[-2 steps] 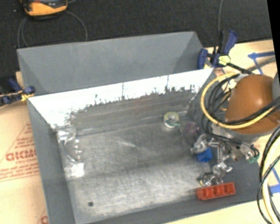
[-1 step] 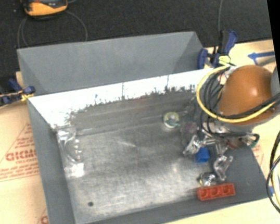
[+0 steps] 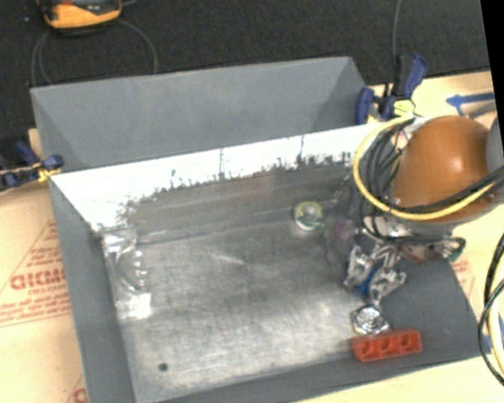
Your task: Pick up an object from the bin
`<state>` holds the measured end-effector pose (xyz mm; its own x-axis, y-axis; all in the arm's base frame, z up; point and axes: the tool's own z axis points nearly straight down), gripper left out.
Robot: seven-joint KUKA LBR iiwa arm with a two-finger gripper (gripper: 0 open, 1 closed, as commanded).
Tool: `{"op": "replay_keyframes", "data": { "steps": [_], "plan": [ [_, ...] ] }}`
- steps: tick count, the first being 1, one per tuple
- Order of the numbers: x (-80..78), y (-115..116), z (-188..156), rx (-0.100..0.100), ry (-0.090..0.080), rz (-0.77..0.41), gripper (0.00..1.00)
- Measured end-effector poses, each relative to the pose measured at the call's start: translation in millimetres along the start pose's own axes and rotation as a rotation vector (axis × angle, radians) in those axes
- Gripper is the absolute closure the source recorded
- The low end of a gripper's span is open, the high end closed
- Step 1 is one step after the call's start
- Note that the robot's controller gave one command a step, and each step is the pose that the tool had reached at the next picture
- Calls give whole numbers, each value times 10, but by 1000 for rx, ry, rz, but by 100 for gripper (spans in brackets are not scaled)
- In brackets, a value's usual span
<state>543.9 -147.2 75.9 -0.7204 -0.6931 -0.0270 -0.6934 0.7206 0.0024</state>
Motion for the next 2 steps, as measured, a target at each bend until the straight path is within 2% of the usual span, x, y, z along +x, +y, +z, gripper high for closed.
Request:
{"op": "replay_keyframes", "data": {
  "steps": [1, 2],
  "plan": [
    [-93, 11, 13, 2, 14, 33, 100],
    [-122, 42, -395, 9, 21, 57, 100]
  ]
}}
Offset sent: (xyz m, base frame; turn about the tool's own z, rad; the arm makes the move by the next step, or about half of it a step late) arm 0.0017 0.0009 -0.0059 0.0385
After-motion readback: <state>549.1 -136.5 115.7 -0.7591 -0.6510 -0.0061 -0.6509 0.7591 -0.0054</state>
